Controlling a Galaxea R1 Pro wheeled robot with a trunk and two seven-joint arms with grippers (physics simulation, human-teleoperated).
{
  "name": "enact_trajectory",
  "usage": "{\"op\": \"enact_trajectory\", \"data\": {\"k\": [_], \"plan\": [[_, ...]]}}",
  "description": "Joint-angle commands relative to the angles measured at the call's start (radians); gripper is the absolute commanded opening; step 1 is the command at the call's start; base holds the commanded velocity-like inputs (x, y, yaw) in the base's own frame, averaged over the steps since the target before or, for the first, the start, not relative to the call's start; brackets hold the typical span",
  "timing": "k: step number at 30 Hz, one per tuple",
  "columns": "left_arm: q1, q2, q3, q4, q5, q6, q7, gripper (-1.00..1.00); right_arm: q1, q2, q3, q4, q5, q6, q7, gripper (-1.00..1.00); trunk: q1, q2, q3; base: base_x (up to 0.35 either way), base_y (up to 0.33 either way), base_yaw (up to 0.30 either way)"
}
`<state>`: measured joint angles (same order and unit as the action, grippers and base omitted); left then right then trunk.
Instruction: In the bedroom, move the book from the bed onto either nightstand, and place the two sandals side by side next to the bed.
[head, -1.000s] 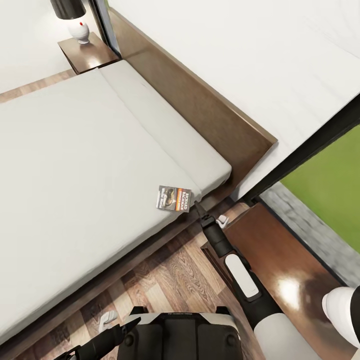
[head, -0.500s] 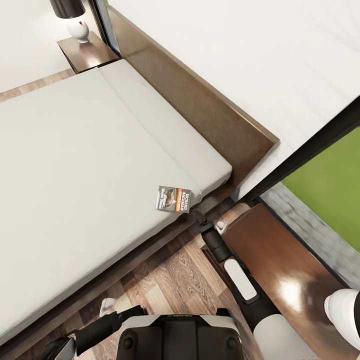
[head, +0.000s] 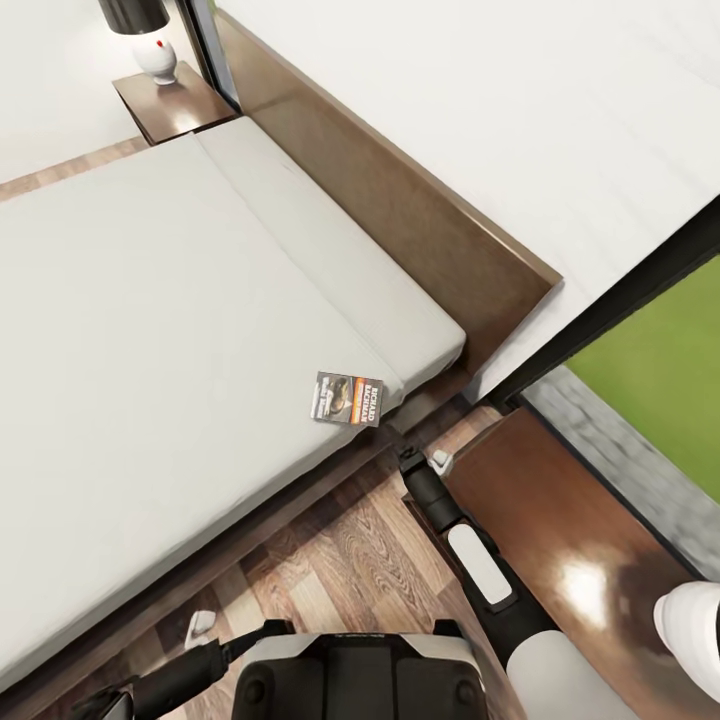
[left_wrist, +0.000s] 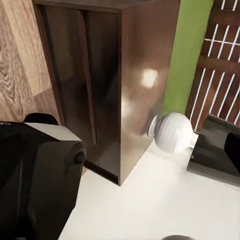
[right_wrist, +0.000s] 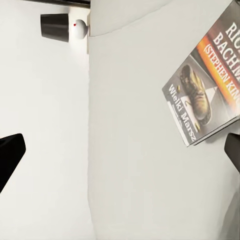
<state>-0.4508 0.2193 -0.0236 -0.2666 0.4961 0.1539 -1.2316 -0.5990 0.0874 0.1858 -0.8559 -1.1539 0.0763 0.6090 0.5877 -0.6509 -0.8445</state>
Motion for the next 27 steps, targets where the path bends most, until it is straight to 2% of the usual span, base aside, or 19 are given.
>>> {"op": "enact_trajectory", "data": {"k": [1,27], "plan": [[0.0,-0.001,-0.002,0.006,0.005,0.01,-0.002,1.0,0.0,0.0,0.0,0.0,-0.01,0.008,0.003,1.0,0.004,-0.008,-0.004,0.0,0.0,0.0],[0.0,-0.008,-0.004,0.023,0.005,0.006,0.001,1.0,0.0,0.0,0.0,0.0,-0.01,0.008,0.004,1.0,0.104,-0.19,-0.085,0.0,0.0,0.0]]}}
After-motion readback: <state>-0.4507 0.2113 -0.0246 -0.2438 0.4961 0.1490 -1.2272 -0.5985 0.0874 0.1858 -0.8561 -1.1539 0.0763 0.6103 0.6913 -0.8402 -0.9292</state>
